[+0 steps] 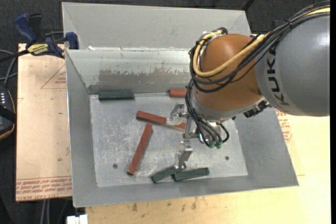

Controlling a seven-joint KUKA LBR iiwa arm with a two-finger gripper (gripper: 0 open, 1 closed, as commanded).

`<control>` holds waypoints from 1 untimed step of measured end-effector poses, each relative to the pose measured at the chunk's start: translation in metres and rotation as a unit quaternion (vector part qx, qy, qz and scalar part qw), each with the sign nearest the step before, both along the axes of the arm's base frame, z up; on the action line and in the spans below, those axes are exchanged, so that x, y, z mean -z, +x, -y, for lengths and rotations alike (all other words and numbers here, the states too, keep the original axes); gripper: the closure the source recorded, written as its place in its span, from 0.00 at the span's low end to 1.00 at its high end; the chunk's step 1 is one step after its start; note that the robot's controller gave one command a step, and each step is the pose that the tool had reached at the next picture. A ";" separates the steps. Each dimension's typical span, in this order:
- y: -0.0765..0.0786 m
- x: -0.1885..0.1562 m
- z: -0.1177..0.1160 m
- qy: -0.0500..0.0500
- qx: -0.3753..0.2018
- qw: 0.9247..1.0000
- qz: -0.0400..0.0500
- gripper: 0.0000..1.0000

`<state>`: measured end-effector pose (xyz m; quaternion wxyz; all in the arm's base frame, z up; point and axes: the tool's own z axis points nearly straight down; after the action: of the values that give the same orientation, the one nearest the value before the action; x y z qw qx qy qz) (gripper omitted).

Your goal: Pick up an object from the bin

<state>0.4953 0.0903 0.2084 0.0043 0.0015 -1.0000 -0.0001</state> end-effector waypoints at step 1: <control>0.002 -0.004 0.001 0.000 0.001 1.000 0.004 0.00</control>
Offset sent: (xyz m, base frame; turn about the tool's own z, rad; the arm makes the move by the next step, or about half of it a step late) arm 0.0628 0.0618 -0.1384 -0.5356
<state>0.4971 0.0897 0.2124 0.0002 0.0000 -1.0000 -0.0004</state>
